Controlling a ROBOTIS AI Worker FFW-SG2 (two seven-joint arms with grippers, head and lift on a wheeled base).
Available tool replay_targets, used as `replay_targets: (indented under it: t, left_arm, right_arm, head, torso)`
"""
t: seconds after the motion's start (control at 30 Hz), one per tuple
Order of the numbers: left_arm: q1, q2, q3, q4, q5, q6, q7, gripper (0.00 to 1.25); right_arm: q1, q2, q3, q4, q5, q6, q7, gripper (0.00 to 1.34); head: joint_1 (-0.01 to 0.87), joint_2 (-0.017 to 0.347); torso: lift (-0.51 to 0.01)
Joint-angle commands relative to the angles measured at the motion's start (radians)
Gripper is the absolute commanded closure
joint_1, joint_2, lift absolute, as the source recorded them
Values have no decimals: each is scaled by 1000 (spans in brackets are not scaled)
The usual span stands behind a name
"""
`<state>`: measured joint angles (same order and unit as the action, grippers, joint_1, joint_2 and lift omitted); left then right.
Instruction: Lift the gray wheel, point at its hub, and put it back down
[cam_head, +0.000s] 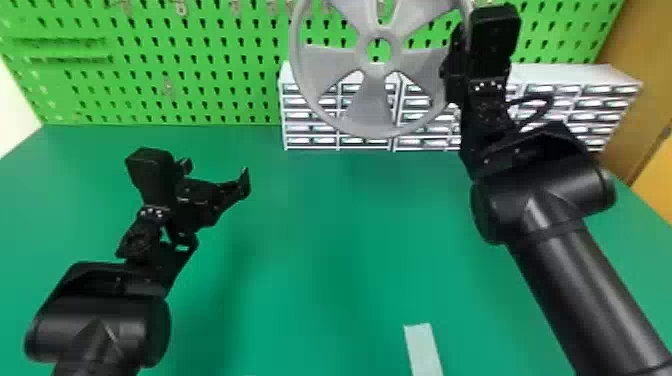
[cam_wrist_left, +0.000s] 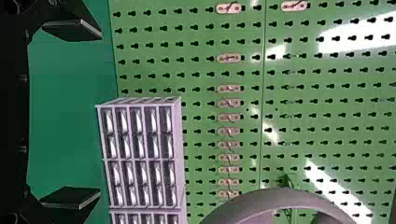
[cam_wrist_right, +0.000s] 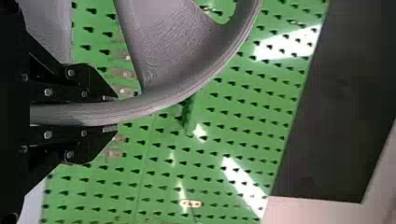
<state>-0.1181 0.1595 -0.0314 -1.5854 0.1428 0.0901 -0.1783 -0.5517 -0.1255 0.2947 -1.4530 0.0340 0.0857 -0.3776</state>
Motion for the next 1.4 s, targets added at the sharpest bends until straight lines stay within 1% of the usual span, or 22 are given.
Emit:
replay_targets:
  t: [0.0,0.13,0.17,0.3,0.4,0.47,0.83,1.23,1.37]
  left_arm:
    - [2,0,-1,-1,1,0,-1,108]
    - [3,0,-2,-1,1,3,-6,110]
    - [3,0,-2,-1,1,3,-7,110]
    - [5,0,-4,-1,6,5,-13,111]
    - [5,0,-2,-2,8,5,-23,111]
    - [8,0,-4,-7,8,5,-26,111]
    - [21,0,-5,-21,9,7,-27,113]
    - [29,0,-2,-33,20,11,-27,108]
    - [31,0,5,-39,20,25,-49,113]
  right_arm:
    - [4,-3,0,51,3,-149,0,1326]
    - [-1,-5,0,112,-11,-261,5,1326]
    - [-2,-5,0,129,-23,-284,16,1326]
    - [-5,-2,-11,148,-48,-294,60,1326]
    - [-14,-3,3,197,-100,-357,92,1326]
    - [-10,-2,11,207,-126,-362,98,1326]
    - [35,17,0,207,-57,-388,98,1326]
    - [56,23,0,207,-46,-408,98,1326]
    - [58,23,-3,207,-46,-409,98,1326]
  head:
    - [692,48]
    - [692,48]
    - [692,48]
    - [692,48]
    - [692,48]
    - [692,48]
    - [692,48]
    - [692,48]
    - [692,48]
  torso:
    - [-88]
    - [-88]
    - [-88]
    - [-88]
    - [-88]
    - [-88]
    - [-88]
    - [-88]
    - [-88]
